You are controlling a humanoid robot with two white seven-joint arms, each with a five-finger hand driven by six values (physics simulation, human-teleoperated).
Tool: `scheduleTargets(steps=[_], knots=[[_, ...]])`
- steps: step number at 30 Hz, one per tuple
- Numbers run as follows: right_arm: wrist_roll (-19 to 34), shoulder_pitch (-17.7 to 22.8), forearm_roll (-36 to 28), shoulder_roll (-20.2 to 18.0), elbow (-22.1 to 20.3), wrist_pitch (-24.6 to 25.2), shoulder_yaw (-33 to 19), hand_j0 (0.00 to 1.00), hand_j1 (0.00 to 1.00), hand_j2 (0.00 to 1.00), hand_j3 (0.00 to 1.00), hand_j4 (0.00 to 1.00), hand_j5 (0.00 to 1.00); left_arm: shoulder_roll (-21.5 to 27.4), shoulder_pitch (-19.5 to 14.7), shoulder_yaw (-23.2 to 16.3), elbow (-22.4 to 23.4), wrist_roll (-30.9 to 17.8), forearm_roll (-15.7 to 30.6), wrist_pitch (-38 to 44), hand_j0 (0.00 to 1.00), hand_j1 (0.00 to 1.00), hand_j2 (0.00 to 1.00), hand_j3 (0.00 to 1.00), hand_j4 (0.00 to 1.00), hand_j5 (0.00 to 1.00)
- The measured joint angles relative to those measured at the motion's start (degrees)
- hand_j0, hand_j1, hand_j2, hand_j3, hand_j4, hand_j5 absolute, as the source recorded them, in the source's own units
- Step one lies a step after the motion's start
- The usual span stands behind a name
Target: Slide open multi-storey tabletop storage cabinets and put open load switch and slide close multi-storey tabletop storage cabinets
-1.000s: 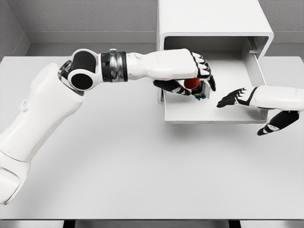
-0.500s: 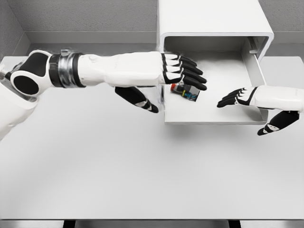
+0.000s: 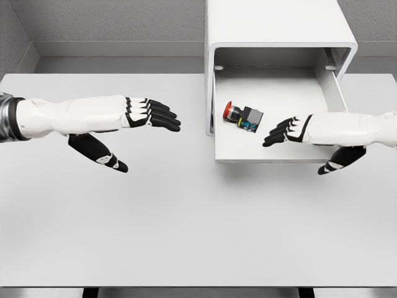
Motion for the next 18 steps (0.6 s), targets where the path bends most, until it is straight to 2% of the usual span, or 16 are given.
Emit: scheduleTargets(steps=[12,15,18], knots=[[0.2,-2.2,5.0,4.2,1.0,-0.2,0.0,1.00,1.00,1.00,1.00,1.00,1.00,0.1,-0.1,0.0,0.0,0.0,0.0,0.0,1.00,1.00,1.00,1.00,1.00,1.00],[0.1,-3.2,5.8,5.3,2.5,-0.1,-0.3,1.00,1.00,1.00,1.00,1.00,1.00,0.1,0.0,0.0,-0.1,0.0,0.0,0.0,1.00,1.00,1.00,1.00,1.00,1.00],[0.1,-4.9,6.5,7.1,6.5,0.0,-1.2,1.00,1.00,1.00,1.00,1.00,1.00,0.1,0.1,0.0,-0.1,0.0,0.0,0.0,1.00,1.00,1.00,1.00,1.00,1.00]])
